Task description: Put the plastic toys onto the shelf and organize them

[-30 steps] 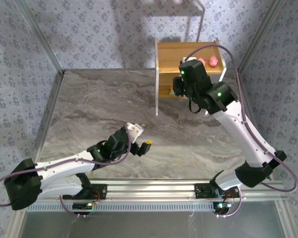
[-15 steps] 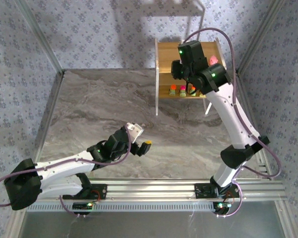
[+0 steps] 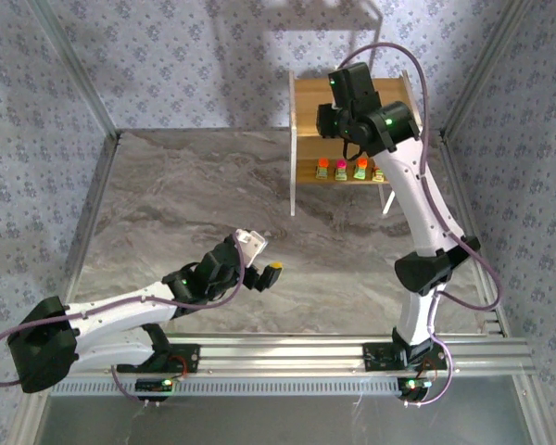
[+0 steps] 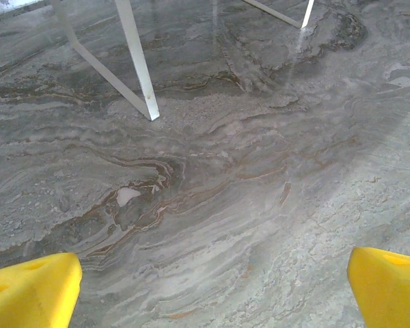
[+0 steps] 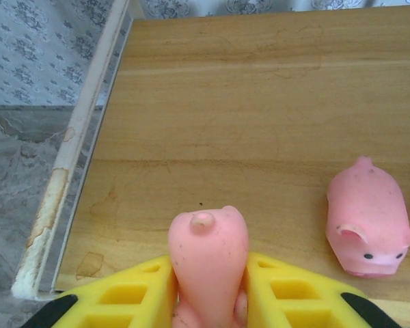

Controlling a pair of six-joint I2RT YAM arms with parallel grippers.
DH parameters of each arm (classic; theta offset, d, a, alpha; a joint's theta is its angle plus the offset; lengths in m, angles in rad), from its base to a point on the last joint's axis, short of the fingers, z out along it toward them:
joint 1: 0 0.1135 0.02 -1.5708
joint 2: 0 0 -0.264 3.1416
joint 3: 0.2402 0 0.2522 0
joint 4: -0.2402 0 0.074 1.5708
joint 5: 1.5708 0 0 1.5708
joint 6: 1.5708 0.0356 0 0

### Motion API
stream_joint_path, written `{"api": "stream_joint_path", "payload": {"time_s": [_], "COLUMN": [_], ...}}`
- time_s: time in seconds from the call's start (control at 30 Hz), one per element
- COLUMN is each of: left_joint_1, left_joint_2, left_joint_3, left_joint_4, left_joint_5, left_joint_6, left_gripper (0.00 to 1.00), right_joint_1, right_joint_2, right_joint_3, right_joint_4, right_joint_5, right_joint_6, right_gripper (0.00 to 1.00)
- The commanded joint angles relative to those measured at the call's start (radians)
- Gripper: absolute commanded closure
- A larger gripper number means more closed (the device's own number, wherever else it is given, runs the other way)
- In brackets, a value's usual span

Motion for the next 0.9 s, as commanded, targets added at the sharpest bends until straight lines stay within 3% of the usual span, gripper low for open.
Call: {"api": "stream_joint_path", "payload": {"time_s": [0.0,0.87], "left_joint_1": [-0.010,-0.010], "left_joint_2": [-0.015,0.011], "left_joint_3": [0.012,0.020], "left_joint_4": [0.007,0.005], "left_joint_5": [-0.015,-0.028], "left_joint_6": [0.016,0.018], "left_gripper": [0.00,0.00], "right_joint_1": [-0.012,-0.040], "right_joint_2": [0.020,0.076], "right_joint_3": [0.041,0.098], "right_joint_4": [-0.045,-0.065], "right_joint_5": [-0.025,-0.057], "right_joint_6": [-0.017,-0.031], "right_gripper": [0.72,0.72]}}
